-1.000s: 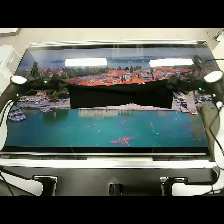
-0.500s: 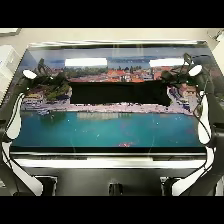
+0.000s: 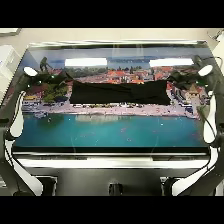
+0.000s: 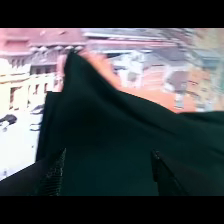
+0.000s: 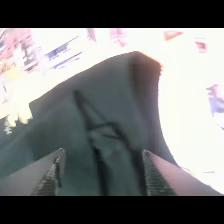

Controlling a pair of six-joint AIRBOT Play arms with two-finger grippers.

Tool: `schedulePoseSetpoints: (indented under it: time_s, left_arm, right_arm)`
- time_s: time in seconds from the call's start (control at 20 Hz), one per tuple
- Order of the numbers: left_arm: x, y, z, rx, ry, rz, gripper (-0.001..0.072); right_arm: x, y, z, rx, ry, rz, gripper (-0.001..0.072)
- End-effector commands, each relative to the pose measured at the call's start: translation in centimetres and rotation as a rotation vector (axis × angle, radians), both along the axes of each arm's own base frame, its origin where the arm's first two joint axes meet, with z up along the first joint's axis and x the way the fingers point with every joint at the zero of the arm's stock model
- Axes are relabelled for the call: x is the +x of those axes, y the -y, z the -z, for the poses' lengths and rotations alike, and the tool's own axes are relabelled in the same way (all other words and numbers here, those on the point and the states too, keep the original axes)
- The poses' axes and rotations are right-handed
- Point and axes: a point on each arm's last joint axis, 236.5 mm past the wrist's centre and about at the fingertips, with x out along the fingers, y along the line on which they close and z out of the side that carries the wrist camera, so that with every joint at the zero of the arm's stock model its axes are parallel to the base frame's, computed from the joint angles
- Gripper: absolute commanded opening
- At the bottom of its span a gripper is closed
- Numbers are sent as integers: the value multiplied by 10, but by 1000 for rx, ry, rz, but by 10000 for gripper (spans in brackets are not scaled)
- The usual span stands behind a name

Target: Fold the clothes and pants, and hang the long-sleeved shirts on hangers.

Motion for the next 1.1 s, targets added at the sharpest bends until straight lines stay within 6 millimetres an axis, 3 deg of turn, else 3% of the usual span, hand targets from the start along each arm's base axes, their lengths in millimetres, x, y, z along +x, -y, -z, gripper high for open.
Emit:
schedulePoseSetpoints:
  time_s: [0.0,0.05,0.25,0.5,0.65,0.85,1.05]
  left_arm:
    - [-13,-10,-32,101,5,68,657]
    - [-17,-16,-38,137,-4,58,715]
    - [-35,-28,-38,231,-69,53,715]
    - [-57,-22,-42,215,-150,73,716]
    - [-58,-22,-53,217,-131,73,716]
    - [-60,-21,-54,218,-134,79,716]
    - [-60,-21,-54,218,-134,79,715]
  right_arm:
    - [-23,26,5,34,-79,36,692]
    - [-25,25,11,39,-99,28,695]
    - [-18,15,31,108,-112,38,696]
    - [3,8,61,201,-81,86,697]
    - [6,0,76,256,-92,86,697]
    - [6,-1,82,247,-91,71,697]
    - [1,-26,91,257,-125,17,697]
